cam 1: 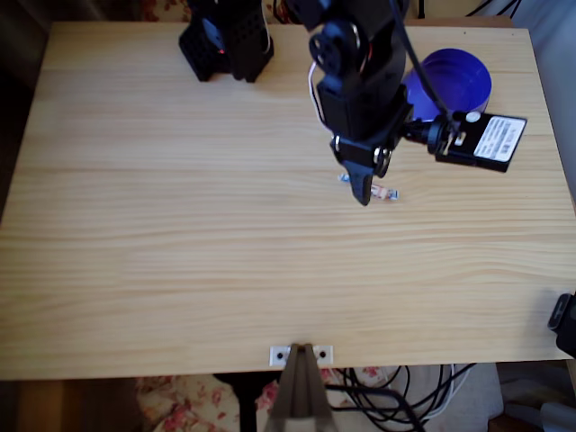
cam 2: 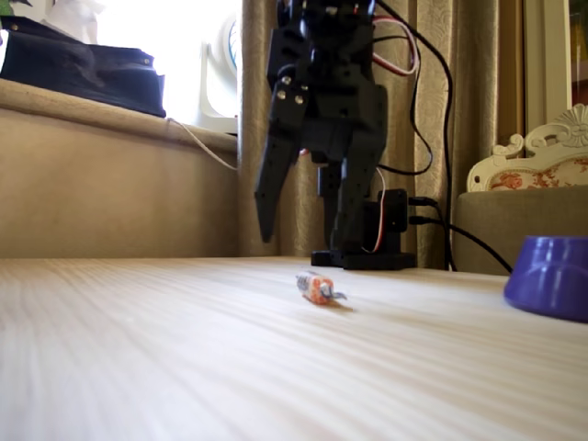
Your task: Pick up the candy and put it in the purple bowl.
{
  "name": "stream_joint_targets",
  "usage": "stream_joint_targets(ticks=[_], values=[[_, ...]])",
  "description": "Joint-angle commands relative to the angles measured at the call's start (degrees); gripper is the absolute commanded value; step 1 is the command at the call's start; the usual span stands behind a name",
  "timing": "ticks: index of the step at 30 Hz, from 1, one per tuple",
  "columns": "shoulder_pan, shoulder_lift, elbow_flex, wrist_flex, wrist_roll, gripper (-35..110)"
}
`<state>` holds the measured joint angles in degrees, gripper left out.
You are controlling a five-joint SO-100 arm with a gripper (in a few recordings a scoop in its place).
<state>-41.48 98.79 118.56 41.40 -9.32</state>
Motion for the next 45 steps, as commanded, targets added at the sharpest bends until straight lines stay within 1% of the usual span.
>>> stream_joint_targets(ticks=[1,9,17,22,27,30,34,40,45], values=[[-0.7,1.05,0.79,-1.05,0.18,22],[-1.41,0.09,4.22,-4.39,0.97,22],[-3.16,-1.93,4.13,-6.68,2.29,20],[-3.25,-2.64,3.78,-7.82,2.2,14],[-3.25,-3.25,3.08,-7.29,2.2,0],[-3.25,-3.34,2.99,-6.94,1.85,0],[-2.11,-0.79,1.93,-3.43,1.58,0],[-0.97,5.89,-9.4,8.26,2.72,0],[-5.45,9.4,-19.95,15.21,3.16,0]])
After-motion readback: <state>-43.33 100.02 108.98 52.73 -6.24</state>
